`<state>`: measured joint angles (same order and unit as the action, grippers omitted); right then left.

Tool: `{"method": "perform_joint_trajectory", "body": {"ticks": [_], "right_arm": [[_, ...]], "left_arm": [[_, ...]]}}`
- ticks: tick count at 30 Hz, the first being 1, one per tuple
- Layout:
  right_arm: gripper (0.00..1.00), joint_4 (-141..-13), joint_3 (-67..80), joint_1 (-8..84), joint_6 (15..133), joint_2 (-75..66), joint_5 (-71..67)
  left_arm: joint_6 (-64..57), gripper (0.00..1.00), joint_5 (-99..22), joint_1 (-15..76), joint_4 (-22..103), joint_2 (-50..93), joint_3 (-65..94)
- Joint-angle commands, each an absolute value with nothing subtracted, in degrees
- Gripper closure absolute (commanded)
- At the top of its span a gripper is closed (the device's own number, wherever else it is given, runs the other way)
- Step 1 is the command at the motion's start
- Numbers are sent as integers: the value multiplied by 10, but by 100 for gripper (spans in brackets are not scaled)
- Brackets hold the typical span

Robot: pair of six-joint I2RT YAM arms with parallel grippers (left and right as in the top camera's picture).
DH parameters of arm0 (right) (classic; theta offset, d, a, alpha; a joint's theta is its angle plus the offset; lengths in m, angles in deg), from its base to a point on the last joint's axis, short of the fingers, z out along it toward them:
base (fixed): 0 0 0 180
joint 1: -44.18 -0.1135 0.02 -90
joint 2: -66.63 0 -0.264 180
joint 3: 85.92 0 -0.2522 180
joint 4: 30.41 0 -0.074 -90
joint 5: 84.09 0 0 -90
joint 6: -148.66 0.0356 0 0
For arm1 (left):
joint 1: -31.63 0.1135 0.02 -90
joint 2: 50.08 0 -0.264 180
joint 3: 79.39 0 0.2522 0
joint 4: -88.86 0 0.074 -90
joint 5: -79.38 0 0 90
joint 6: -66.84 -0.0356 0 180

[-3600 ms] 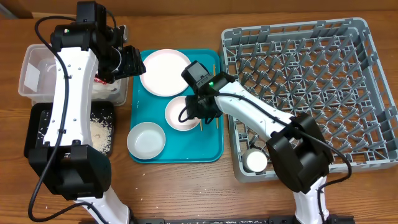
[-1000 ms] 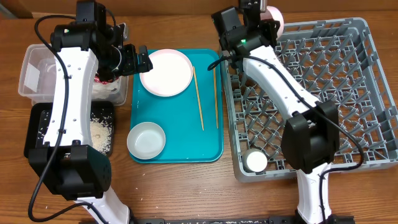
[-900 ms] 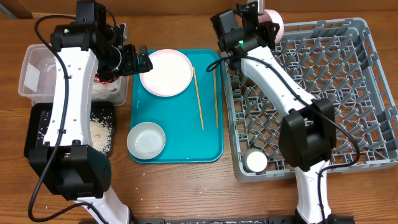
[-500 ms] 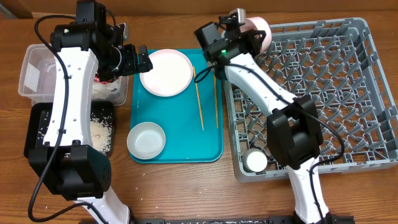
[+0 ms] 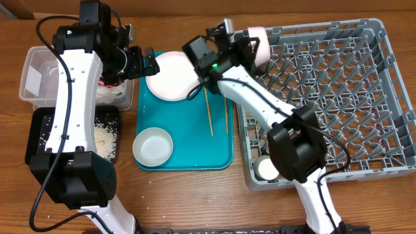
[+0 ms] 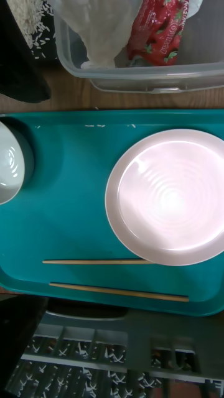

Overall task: Sort waste into correct bins and load items into the dishwasher
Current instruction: 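Return the right gripper to the tray and grasp the small white bowl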

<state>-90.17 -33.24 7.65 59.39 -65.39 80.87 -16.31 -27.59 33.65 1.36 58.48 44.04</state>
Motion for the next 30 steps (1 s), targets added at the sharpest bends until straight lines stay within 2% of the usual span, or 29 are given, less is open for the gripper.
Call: {"method": "perform_joint_trajectory", "body": {"ticks": [1, 7, 12, 17, 23, 26, 30], "right_arm": [[64, -899, -332, 68, 597, -662, 791], [49, -899, -334, 68, 604, -656, 748], [48, -909, -334, 79, 660, -614, 647], [44, -935, -334, 85, 692, -534, 479], [29, -985, -334, 86, 711, -460, 182], [29, -1002, -333, 86, 712, -460, 43], [36, -1020, -309, 86, 748, -473, -67]], "left_arm": [[-170, 0, -280, 337, 15, 581, 449], [-170, 0, -280, 337, 15, 581, 449], [-170, 0, -280, 337, 15, 581, 449], [-170, 0, -280, 337, 15, 581, 449], [-170, 0, -280, 337, 15, 581, 449], [-170, 0, -280, 337, 15, 581, 449], [-170, 0, -280, 337, 15, 581, 449]]}}
